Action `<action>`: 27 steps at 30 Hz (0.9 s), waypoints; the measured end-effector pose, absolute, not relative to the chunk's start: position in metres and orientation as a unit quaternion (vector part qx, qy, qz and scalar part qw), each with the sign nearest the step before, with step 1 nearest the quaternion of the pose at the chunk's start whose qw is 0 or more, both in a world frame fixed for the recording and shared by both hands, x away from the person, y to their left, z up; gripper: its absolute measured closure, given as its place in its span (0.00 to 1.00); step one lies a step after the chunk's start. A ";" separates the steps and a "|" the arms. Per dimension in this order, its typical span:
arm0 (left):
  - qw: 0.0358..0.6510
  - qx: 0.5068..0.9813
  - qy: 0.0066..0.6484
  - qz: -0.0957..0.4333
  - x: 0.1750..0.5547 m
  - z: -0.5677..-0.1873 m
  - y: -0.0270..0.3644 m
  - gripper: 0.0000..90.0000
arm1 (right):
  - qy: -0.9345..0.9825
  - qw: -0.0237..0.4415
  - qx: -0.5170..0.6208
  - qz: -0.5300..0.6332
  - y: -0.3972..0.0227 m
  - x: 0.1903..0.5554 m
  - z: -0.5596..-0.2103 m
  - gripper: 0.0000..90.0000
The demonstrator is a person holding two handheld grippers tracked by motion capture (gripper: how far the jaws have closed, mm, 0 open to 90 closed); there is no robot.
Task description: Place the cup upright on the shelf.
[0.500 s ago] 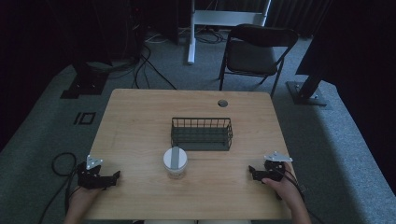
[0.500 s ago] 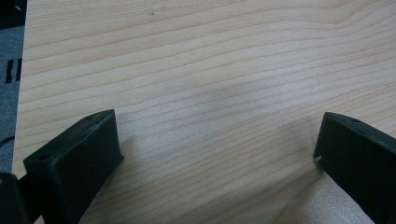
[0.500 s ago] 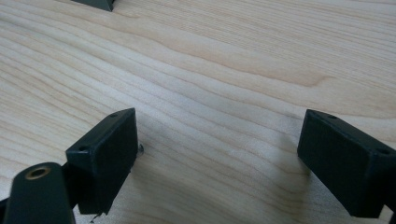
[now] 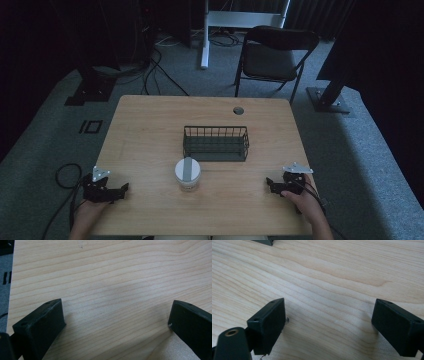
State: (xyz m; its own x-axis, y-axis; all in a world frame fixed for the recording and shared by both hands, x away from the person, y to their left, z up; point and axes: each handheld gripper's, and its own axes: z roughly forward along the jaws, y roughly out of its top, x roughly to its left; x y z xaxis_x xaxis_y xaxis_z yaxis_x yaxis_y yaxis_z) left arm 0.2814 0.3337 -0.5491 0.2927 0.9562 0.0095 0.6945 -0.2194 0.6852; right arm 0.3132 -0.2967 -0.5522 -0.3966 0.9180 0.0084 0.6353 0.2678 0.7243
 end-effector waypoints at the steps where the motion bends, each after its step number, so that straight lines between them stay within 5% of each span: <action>1: 0.294 0.748 0.551 0.223 0.281 -0.549 0.334 0.01 | 0.767 0.213 0.506 0.331 -0.297 0.313 -0.552 0.13; 27: 0.294 0.748 0.551 0.223 0.281 -0.549 0.334 0.00 | 0.773 0.216 0.493 0.335 -0.284 0.317 -0.540 0.14</action>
State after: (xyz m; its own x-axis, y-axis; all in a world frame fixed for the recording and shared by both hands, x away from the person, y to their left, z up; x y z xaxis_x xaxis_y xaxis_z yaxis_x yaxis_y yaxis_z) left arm 0.2814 0.3336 -0.5492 0.2930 0.9561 0.0089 0.6941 -0.2192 0.6857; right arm 0.3172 -0.2840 -0.5404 -0.4211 0.9070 -0.0028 0.6178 0.2891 0.7313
